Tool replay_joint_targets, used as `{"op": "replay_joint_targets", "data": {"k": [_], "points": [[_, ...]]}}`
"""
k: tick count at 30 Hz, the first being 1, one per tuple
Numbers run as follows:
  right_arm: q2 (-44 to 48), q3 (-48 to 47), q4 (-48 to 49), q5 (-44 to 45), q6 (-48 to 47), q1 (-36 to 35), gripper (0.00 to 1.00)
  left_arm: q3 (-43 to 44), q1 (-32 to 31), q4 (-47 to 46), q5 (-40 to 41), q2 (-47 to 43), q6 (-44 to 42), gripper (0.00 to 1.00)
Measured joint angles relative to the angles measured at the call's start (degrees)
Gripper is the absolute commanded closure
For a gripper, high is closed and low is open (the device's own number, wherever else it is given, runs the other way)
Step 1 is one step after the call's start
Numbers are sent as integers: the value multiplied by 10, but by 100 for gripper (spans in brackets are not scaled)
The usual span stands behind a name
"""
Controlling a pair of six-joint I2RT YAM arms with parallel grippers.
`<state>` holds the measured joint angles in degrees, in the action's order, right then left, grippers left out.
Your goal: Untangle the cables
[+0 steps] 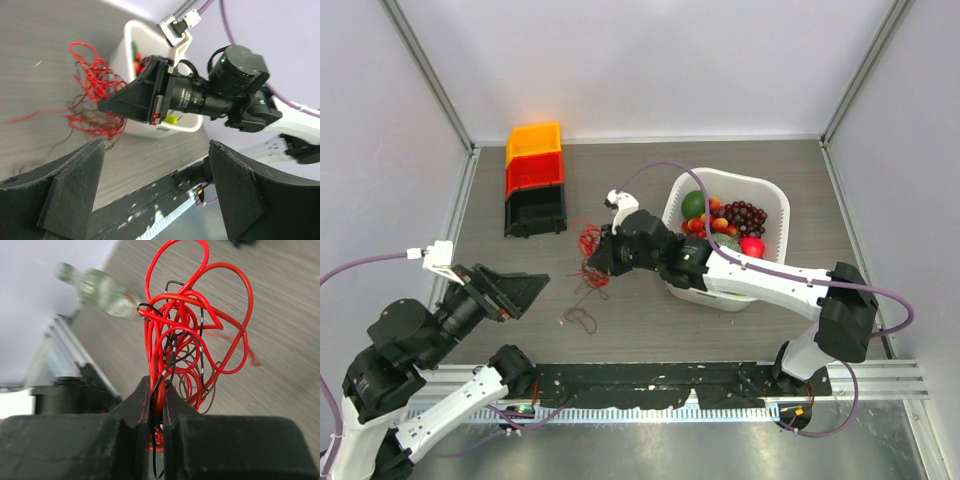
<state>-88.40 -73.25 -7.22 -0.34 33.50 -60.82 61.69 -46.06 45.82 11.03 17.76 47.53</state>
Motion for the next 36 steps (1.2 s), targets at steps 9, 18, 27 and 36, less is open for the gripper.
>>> {"op": "replay_joint_targets", "data": {"k": [9,18,27,36], "points": [[-9,107,-14,48,-3,-15,80,-73,0,82,0,62,30,17],[-30,105,-41,87,-2,-17,52,-188,0,36,-68,94,46,29],[-3,117,-64,94,7,-17,55,-235,0,-33,-87,165,44,25],[19,130,-67,113,11,-16,59,-272,0,-102,-63,257,36,32]]}}
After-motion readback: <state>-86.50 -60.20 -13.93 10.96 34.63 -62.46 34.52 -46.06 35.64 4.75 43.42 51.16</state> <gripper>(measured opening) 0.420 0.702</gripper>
